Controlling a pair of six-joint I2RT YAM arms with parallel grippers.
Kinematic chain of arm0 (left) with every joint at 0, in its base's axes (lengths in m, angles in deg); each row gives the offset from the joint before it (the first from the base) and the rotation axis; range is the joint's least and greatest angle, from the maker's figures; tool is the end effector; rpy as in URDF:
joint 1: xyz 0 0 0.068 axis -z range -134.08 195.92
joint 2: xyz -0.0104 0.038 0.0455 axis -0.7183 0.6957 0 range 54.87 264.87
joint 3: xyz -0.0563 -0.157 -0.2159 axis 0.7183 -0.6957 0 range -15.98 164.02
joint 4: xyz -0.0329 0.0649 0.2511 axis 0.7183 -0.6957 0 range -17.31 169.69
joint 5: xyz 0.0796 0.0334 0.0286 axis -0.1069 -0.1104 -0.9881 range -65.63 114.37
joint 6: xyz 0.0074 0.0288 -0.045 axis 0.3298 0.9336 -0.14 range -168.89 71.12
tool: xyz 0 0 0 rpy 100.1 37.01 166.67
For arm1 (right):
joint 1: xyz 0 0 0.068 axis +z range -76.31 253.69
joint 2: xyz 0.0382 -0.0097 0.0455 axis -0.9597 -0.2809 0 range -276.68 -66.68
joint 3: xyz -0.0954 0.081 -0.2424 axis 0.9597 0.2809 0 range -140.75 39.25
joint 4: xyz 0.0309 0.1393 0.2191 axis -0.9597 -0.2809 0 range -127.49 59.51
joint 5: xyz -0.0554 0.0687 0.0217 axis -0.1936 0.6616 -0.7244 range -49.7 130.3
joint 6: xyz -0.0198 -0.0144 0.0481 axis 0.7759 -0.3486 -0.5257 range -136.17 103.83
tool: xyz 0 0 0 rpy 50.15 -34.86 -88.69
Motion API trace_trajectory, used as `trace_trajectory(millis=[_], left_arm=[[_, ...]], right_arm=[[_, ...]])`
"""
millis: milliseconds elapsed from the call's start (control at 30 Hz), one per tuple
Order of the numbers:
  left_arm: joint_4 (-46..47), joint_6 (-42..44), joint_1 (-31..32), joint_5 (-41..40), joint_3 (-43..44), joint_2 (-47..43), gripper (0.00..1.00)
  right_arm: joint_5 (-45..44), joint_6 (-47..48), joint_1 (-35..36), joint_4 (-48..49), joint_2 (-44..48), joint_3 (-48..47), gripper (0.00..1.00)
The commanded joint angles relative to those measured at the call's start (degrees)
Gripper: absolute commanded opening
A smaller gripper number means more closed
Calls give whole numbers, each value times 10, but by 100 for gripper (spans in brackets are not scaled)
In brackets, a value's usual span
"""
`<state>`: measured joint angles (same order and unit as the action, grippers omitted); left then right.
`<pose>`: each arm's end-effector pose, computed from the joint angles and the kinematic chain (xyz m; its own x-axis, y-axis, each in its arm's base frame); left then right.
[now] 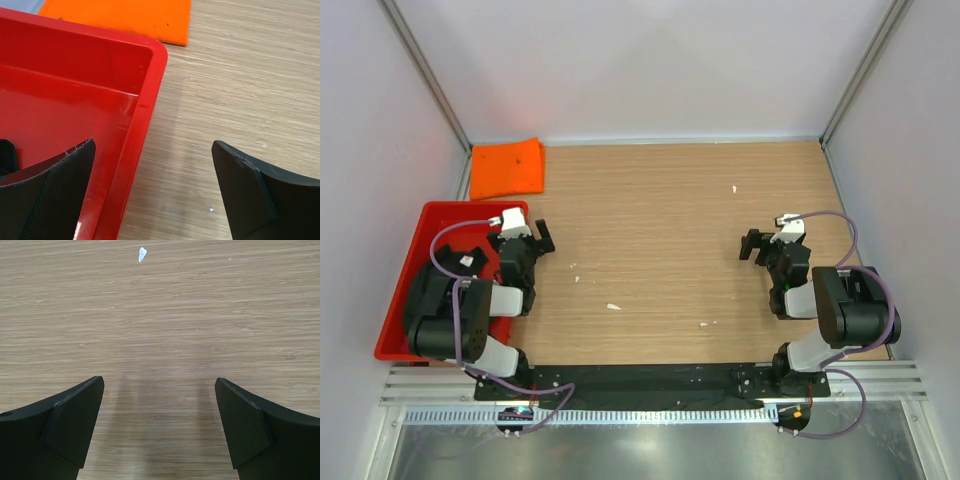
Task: Fold and stack the t-shirts
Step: Grab the tshirt from the pile
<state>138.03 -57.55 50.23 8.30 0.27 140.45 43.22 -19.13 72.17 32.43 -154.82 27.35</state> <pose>0.2486 -0.0089 0.1480 -0.1581 -0.1333 -0.9784 -0.2251 0.9696 -0.0957 0.2347 -0.0043 0.1283 -0.2312 0.0577 -0.9712 -0.0113 0.9980 0.0619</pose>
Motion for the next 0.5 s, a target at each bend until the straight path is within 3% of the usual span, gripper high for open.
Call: trace_trajectory(millis=[0,67,200,267,333,367,400,467], left_arm=[[-41,21,-2,-4,22,-58,100],[-162,9,-3,-14,63,-94,100],[-245,-22,-3,-82,113,-142,100],[-300,-53,-3,-160,140,-156,100],[-363,-64,-3,-197,198,-161,100],[-420,-72,-4,-233,220,-161,100],[-450,-99,-4,-246,238,-161,100],[-529,-139,-4,-284,285,-167,100]], right_arm=[[-13,18,0,48,5,-13,100],[-13,19,0,49,5,-11,100],[-26,11,2,35,7,-17,100],[-99,15,12,-10,67,-32,100],[-249,-32,71,-222,127,-78,100],[-297,-75,78,-314,142,-154,100],[-307,-127,78,-447,156,-190,100],[-286,-170,81,-552,161,-283,100]])
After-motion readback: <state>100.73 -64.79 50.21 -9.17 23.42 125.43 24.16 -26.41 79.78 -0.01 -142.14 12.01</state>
